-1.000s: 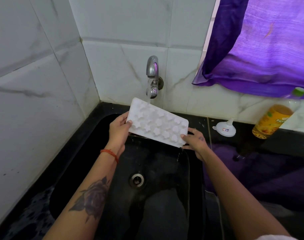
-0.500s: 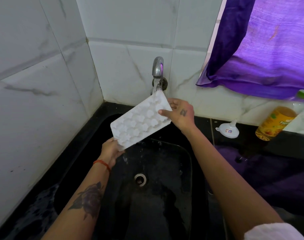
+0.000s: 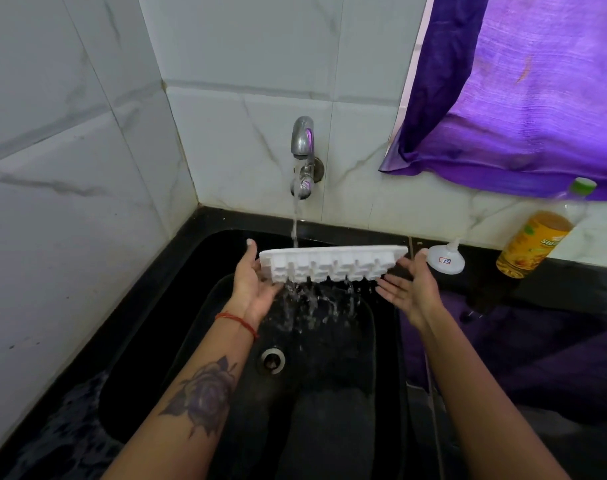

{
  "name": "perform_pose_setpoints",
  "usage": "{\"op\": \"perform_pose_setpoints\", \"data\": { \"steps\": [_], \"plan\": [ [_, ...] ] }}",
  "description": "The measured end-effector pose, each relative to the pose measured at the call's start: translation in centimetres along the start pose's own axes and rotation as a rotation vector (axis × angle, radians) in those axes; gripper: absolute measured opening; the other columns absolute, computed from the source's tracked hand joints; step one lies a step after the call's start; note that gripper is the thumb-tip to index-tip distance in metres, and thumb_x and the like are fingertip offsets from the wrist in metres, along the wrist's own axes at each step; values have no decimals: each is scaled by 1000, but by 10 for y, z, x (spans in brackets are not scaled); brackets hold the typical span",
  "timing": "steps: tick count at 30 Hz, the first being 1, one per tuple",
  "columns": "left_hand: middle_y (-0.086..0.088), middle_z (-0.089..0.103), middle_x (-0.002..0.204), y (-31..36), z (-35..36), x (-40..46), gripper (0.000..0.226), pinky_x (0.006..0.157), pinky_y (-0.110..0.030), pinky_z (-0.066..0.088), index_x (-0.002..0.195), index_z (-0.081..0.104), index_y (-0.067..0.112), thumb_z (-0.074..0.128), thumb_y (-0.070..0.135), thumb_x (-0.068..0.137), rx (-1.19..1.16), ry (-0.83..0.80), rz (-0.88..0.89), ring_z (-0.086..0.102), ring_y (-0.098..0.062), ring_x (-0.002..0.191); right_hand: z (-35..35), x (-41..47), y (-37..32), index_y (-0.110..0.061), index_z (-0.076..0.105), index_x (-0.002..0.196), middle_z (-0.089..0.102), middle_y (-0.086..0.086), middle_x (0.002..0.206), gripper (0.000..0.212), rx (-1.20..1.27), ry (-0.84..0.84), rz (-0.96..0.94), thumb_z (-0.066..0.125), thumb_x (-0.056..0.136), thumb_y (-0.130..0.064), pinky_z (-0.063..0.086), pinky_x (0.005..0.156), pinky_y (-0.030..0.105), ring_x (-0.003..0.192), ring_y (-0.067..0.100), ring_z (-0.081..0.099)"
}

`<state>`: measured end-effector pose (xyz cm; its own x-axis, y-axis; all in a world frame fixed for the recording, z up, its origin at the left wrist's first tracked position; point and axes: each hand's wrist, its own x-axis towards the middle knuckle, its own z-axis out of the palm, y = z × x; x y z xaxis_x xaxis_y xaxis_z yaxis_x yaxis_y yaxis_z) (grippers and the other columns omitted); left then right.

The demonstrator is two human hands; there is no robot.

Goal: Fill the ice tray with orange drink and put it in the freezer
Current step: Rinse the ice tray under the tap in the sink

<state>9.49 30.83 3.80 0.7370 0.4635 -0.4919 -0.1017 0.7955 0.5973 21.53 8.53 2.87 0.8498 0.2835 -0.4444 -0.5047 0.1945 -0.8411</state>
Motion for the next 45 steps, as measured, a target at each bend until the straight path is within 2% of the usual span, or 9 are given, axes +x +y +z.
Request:
{"op": "perform_pose_setpoints", "data": {
  "steps": [2,4,7,10,14,22,28,40,45],
  "plan": [
    [-12,64,85,2,2,0,38,59,-32,55,129,44,7,51,22,95,27,-19,58,66,-19,73,-1,-3,5,-6,54,112,55,27,113,40,169,1,38,45,96,-41,55,82,41,93,34,62],
    [-15,60,115,4,3,2,52,70,-32,54,143,29,4,48,7,95,59,-28,111,63,-20,94,-2,-3,6,-2,57,102,58,24,114,17,213,23,6,48,95,-14,59,72,35,85,29,63],
    [-20,61,118,4,6,1,41,74,-34,57,135,41,-6,45,7,96,208,-70,109,68,-24,93,-1,-3,3,4,52,121,65,12,101,32,248,14,-77,45,91,1,57,67,31,84,22,63],
    [-19,63,116,4,9,4,31,69,-37,55,125,52,-3,42,8,97,291,-52,88,67,-25,86,-3,-4,-1,7,44,131,62,16,114,41,283,11,-156,43,90,6,53,86,36,99,27,62],
    [-12,62,122,7,14,5,31,76,-44,54,129,52,12,40,15,100,444,-62,79,63,-28,99,-6,-5,-5,5,46,133,54,21,132,45,301,-14,-222,41,88,7,42,104,42,120,34,52],
    [-2,62,118,20,20,-3,35,71,-42,55,132,48,28,35,15,101,559,-158,110,64,-21,97,2,3,0,-8,45,137,58,8,125,49,-91,124,-178,46,90,8,52,72,28,89,15,62],
    [-1,64,114,44,2,-4,37,78,-46,55,133,47,30,39,17,100,500,-94,216,64,-23,100,43,12,16,-16,47,134,56,10,128,49,-385,100,-71,54,89,2,54,85,38,108,26,59],
    [-2,64,116,79,-79,-4,34,68,-39,53,131,50,24,38,19,100,340,152,287,64,-23,99,111,5,15,-17,59,121,66,12,110,43,-633,-76,-193,54,83,3,59,67,33,91,26,67],
    [-2,63,109,64,-87,-1,32,65,-38,53,128,50,27,38,20,100,341,208,217,64,-22,91,103,-1,1,-15,64,117,71,9,103,43,-635,-121,-237,57,79,5,60,74,37,89,24,69]
  ]
}}
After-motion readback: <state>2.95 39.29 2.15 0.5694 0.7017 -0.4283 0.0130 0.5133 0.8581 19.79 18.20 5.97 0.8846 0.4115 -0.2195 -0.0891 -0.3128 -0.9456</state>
